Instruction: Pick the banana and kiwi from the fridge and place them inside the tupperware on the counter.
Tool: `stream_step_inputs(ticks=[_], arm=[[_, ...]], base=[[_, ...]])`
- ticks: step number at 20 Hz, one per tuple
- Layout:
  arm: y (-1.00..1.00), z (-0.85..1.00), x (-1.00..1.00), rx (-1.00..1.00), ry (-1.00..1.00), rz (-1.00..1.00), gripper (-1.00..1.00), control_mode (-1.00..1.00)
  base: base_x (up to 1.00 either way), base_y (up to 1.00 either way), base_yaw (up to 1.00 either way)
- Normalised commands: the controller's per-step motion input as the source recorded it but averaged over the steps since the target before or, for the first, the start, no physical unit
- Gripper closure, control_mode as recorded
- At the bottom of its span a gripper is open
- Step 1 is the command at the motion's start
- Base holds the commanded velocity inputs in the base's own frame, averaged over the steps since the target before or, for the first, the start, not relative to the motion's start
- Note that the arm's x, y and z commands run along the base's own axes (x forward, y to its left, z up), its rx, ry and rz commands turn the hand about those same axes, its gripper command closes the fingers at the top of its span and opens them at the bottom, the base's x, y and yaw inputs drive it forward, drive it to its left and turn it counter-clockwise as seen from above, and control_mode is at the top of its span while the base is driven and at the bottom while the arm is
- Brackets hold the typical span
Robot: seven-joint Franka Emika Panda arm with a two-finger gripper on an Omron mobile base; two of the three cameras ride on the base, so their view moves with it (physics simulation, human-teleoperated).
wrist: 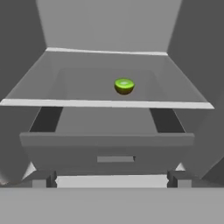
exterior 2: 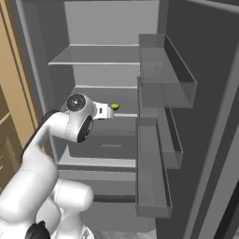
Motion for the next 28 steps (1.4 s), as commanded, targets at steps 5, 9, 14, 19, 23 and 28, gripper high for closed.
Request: stream_step_inputs(ticks=[5,9,14,19,23,28], arm=[[0.00,0.00,0.58,0.00,0.06,0.00,-1.00,-1.00],[0.00,-0.01,0.56,0.00,0.10,0.00,-1.00,-1.00],[0.00,-0.05,0.41,0.00,0.10,0.00,-1.00,-1.00],[-0.01,-0.09,0.44,0.00,0.11,0.00,-1.00,-1.00],[0.00,-0.23,0.34,0.00,0.04,0.00,-1.00,-1.00],[0.00,-0.27,0.31,0.00,0.00,0.00,-1.00,-1.00]], base=[[0.00,0.00,0.00],[0.00,0.00,0.00],[0.00,0.00,0.00],[0.00,0.00,0.00],[0.00,0.00,0.00],[0.00,0.00,0.00]])
